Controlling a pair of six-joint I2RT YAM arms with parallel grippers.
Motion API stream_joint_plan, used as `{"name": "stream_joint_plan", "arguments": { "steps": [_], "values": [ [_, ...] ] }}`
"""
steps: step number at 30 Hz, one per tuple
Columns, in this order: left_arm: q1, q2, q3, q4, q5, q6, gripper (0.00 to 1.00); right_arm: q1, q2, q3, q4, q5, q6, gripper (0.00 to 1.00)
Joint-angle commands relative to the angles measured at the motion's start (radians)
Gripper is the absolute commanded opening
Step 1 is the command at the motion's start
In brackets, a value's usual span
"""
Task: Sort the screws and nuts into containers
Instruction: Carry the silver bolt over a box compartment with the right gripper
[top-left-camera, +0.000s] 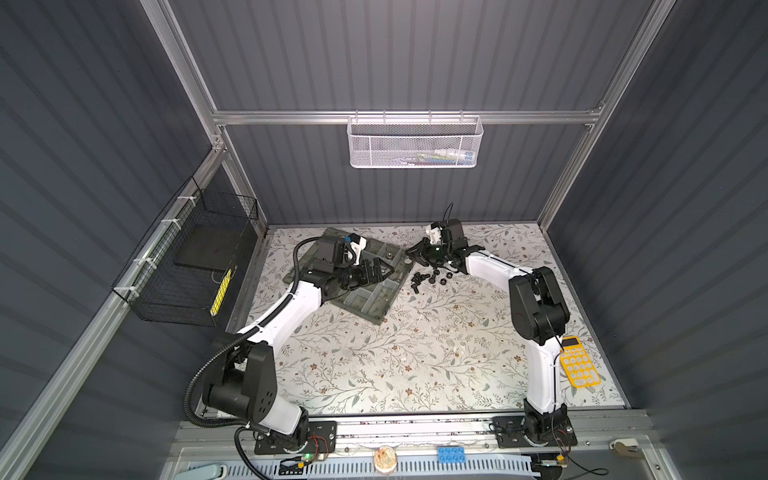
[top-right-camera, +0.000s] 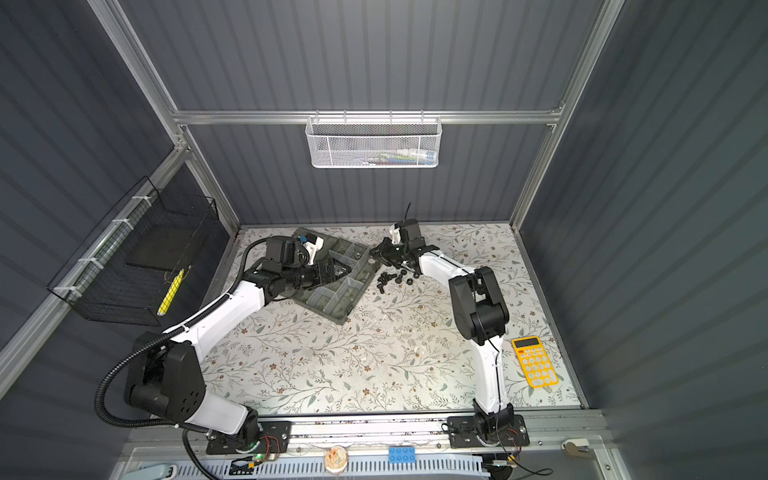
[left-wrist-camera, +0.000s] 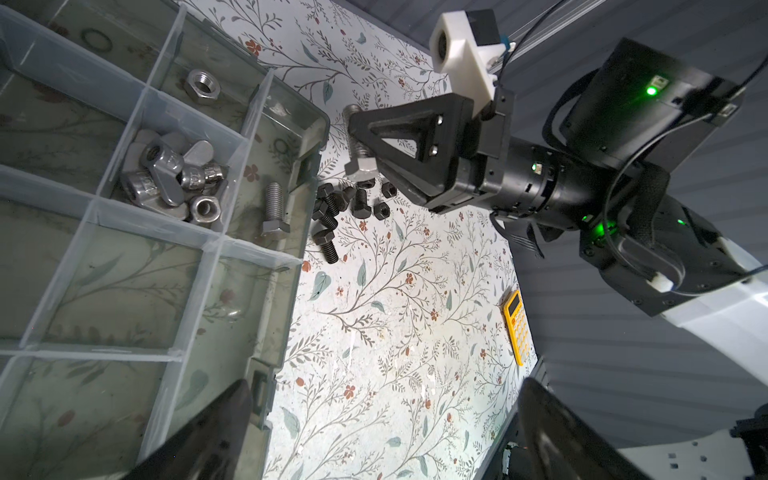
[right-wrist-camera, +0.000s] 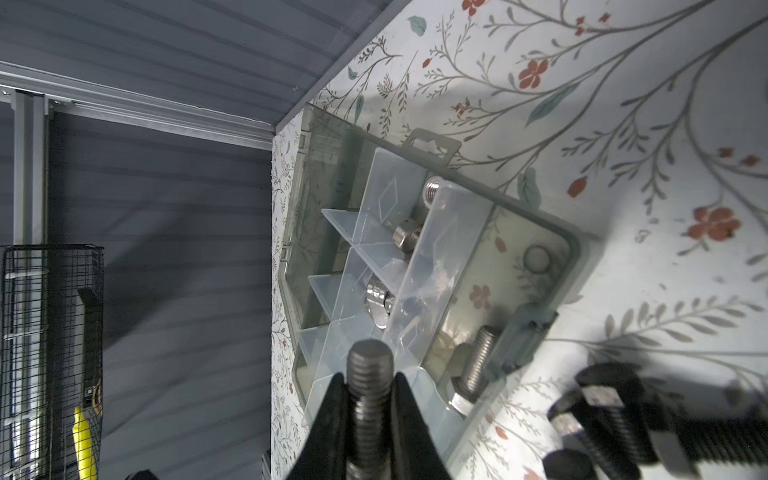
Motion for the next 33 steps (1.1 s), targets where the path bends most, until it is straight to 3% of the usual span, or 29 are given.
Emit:
{"name": "stream_joint_plan", "arguments": {
  "steps": [1,9,33],
  "values": [
    [0.008,0.029,0.031,-0.011,0.004,-0.004,1.0,0.007,0.034,0.056,-0.01,-0.01,-0.018,0.04],
    [0.008,0.053,0.045,-0.015,-0.002,-0.012,1.0,0.031,0.131,0.162,-0.061,0.002,-0.047,0.06],
    [0.008,0.108,0.059,-0.012,0.01,-0.001,1.0,0.042,0.204,0.208,-0.102,0.018,-0.054,0.21]
  ]
}}
